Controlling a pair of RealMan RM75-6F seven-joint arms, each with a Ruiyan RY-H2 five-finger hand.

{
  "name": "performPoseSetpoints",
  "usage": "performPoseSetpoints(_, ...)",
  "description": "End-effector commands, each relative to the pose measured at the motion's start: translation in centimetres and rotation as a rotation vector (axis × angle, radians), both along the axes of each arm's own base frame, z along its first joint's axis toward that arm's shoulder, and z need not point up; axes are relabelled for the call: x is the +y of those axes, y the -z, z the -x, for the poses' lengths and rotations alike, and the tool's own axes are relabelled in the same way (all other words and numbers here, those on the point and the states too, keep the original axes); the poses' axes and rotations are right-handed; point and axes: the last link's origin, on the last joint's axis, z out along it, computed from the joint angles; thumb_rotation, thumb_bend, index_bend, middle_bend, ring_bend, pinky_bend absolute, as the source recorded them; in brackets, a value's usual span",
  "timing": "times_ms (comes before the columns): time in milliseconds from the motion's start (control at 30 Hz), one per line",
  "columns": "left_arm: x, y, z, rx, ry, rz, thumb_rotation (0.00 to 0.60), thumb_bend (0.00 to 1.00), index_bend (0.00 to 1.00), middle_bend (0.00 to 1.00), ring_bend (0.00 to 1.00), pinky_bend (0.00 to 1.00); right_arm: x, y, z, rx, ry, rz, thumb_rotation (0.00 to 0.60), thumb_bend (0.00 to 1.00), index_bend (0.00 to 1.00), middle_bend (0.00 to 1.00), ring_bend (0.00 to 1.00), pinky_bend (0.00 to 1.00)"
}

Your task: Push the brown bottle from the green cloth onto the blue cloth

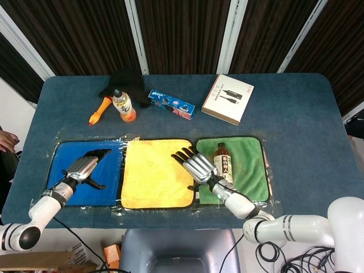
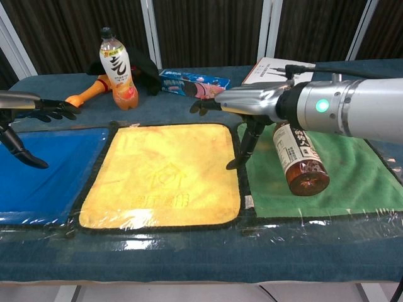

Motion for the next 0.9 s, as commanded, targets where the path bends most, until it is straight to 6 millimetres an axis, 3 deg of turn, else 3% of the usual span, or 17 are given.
performPoseSetpoints(33, -0.3, -0.2, 0.1, 0.014, 0.01, -0.007, 0.6, 0.03, 0.0, 0.07, 0.0, 0.07, 0.2, -0.3, 0.2, 0.008, -0.005, 0.004, 0.557, 0.06, 0.01, 0.08, 0.01, 0.08)
performPoseSetpoints(133, -0.9, -0.8, 0.3, 0.029, 0.025, -0.025, 0.6, 0.03, 0.0, 0.07, 0.0, 0.07, 0.5, -0.9, 0.9, 0.019, -0.019, 0.02, 0.556, 0.06, 0.01, 0.08, 0.01, 0.08)
performPoseSetpoints(267, -3.2, -2.9, 1.2, 0.087, 0.08, -0.09, 0.6, 0.03, 0.0, 0.07, 0.0, 0.07, 1.3, -3.8, 3.5, 0.004, -0.006, 0.063, 0.558, 0.06, 0.01, 0.08, 0.01, 0.09)
performPoseSetpoints(400, -8.5, -5.2, 3.5, 0.141, 0.155, -0.209, 0.6, 0.03, 0.0, 0.05, 0.0, 0.07, 2.4, -8.2, 9.5, -0.015, 0.066, 0.12, 0.557, 0.06, 0.01, 0.08, 0.01, 0.09)
performPoseSetpoints(500, -12.1, -5.6, 5.8, 0.15, 0.186, -0.26, 0.6, 0.03, 0.0, 0.05, 0.0, 0.07, 3.1, -10.2, 14.1, -0.045, 0.168, 0.112, 0.557, 0.06, 0.0, 0.08, 0.01, 0.11)
performPoseSetpoints(700, -16.6, -4.5, 10.2, 0.193, 0.15, -0.332, 0.6, 0.03, 0.0, 0.05, 0.0, 0.07, 4.3, -11.4, 21.1, -0.145, 0.339, 0.051, 0.559, 0.06, 0.03, 0.1, 0.03, 0.14)
performPoseSetpoints(900, -17.8, -4.1, 11.7, 0.211, 0.147, -0.367, 0.6, 0.03, 0.0, 0.05, 0.0, 0.07, 4.8, -11.5, 24.3, -0.363, 0.514, -0.021, 0.558, 0.06, 0.03, 0.1, 0.04, 0.17)
